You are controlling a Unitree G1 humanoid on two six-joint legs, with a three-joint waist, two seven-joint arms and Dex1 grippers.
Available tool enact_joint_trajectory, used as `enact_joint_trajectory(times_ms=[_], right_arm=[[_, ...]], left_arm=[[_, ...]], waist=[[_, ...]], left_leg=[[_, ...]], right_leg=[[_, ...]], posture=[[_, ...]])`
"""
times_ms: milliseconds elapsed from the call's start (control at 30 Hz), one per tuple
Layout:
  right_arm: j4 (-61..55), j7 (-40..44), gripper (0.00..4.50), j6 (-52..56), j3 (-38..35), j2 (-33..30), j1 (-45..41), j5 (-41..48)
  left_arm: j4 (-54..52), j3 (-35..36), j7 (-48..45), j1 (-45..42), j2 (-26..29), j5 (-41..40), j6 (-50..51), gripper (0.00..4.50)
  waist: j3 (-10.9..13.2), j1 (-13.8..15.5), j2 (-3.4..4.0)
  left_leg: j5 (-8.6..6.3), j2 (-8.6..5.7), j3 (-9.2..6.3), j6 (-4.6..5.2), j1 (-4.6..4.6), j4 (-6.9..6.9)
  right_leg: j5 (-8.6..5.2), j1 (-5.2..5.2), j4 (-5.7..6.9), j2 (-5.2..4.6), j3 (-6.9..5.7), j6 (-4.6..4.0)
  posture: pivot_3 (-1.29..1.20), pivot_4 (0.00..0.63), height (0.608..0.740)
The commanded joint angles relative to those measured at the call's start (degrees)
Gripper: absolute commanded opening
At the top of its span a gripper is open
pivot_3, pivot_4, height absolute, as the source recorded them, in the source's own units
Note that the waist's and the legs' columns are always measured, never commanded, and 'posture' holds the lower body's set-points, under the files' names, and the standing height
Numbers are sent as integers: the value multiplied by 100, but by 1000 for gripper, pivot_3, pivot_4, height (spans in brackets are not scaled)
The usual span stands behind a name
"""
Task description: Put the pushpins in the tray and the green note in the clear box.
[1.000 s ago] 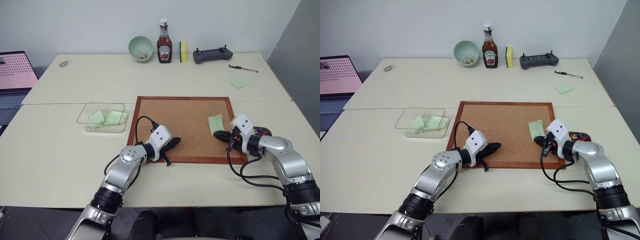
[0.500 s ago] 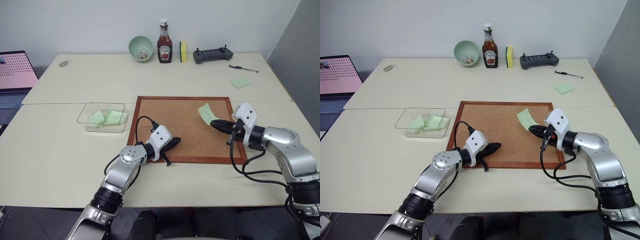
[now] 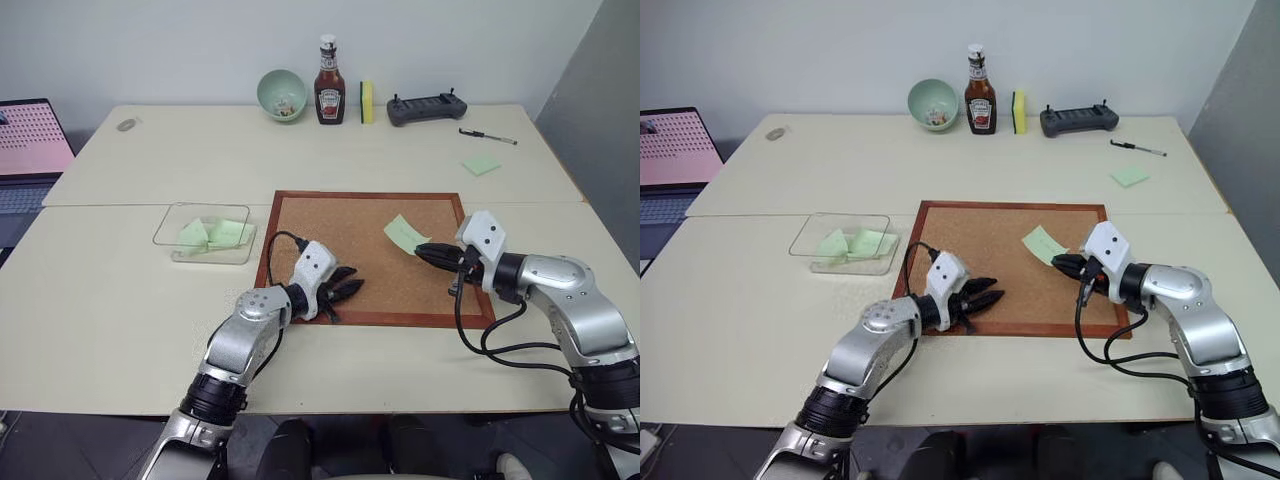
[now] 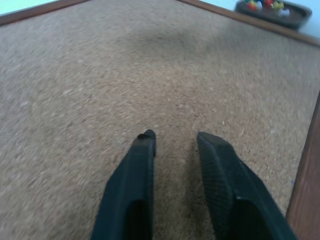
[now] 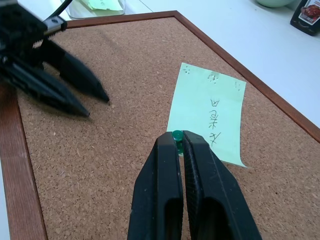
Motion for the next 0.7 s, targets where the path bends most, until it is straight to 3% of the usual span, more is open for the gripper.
enact_joint_trajectory(times_ms=[33, 433, 700], right_arm=[[-85, 18, 0, -234, -41, 12, -65, -46], [-223, -99, 0, -282, -54, 107, -68, -129], [-522, -164, 0, -140, -73, 123, -73, -90]], left_arm=[[-629, 306, 169, -151, -244, -622, 711, 2335], [16, 693, 881, -784, -1138, -1135, 1349, 4440], [1075, 934, 1152, -1468, -1775, -1259, 1277, 4440]], waist=[[2, 3, -3], [7, 9, -12], [12, 4, -20]], left_leg=[[0, -1, 0, 0, -3, 1], [1, -1, 1, -1, -5, 3], [1, -3, -3, -1, -24, 9]], right_leg=[[0, -1, -1, -1, 0, 0], [0, -2, -3, -1, 0, 0], [1, -12, -4, -1, -5, 0]], posture=[[0, 150, 740], [0, 150, 740], [0, 150, 740]])
